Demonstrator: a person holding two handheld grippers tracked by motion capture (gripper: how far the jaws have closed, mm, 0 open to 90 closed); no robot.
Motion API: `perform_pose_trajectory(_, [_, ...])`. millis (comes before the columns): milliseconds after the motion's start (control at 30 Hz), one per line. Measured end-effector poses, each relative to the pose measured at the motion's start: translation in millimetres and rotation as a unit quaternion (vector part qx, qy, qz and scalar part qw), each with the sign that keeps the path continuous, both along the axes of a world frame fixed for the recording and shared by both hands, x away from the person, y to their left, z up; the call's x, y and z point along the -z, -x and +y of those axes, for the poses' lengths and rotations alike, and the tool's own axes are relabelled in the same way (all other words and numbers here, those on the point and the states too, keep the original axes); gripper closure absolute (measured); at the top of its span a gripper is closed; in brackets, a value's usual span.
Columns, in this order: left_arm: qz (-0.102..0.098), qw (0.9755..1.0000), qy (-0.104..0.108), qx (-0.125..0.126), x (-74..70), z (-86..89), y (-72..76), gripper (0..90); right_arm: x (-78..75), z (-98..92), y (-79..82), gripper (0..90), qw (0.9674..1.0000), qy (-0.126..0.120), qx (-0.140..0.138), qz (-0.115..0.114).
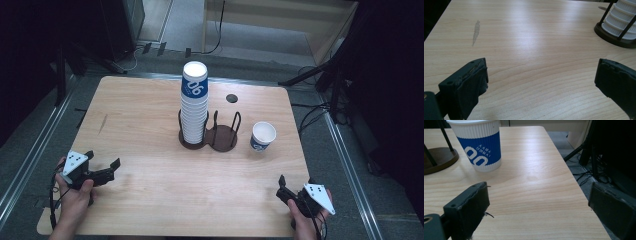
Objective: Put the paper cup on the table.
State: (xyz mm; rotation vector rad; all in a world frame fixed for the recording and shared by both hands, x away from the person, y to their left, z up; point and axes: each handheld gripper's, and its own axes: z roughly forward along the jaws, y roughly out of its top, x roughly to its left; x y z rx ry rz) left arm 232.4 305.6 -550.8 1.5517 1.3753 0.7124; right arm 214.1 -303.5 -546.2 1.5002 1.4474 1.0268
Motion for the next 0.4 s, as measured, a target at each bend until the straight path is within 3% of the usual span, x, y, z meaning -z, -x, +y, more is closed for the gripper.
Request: perform_pose_trajectory(400, [-0.002,1.0000,-0.001,0.003,0.0,-0.4,0.2,0.0,0.0,-3.7,-1.9,3.3,0.9994,-0.016,0.031,0.009])
